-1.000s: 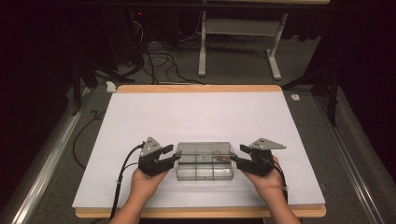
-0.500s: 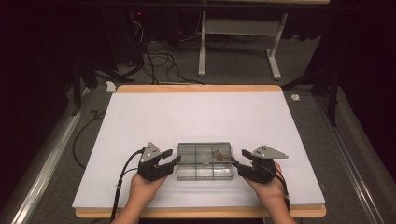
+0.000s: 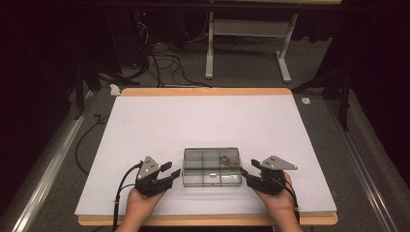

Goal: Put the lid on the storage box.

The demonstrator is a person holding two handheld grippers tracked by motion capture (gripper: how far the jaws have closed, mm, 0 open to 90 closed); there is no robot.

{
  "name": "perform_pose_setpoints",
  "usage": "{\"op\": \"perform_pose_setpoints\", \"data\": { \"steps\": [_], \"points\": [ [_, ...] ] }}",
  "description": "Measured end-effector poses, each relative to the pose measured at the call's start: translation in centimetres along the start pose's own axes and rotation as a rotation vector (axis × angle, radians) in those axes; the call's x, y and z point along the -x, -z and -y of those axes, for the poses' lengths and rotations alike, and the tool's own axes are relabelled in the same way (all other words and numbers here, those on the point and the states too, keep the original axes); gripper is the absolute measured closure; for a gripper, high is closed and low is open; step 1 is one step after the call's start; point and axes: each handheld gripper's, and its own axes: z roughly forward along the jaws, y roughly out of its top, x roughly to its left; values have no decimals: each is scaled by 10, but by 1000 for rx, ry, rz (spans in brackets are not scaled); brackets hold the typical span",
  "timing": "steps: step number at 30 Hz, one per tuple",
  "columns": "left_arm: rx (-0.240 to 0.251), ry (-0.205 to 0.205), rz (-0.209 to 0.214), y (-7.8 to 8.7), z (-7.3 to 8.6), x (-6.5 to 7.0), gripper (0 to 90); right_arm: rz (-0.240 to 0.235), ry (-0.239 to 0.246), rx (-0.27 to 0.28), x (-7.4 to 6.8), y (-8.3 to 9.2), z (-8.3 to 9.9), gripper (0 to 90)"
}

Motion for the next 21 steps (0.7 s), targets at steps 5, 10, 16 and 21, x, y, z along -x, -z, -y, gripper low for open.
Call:
{"op": "perform_pose_setpoints", "data": {
  "steps": [5, 10, 16, 21],
  "points": [
    [-3, 6, -3, 3, 5, -3, 538, 5, -3, -8, -1, -2, 4, 443],
    [-7, 14, -6, 4, 7, -5, 538, 10, 3, -9, -1, -2, 6, 444],
    [-11, 19, -7, 4, 10, -6, 538, 8, -7, -1, 0, -1, 9, 439],
    [-15, 14, -10, 4, 11, -6, 538, 13, -12, -11, 1, -1, 11, 441]
  ]
}}
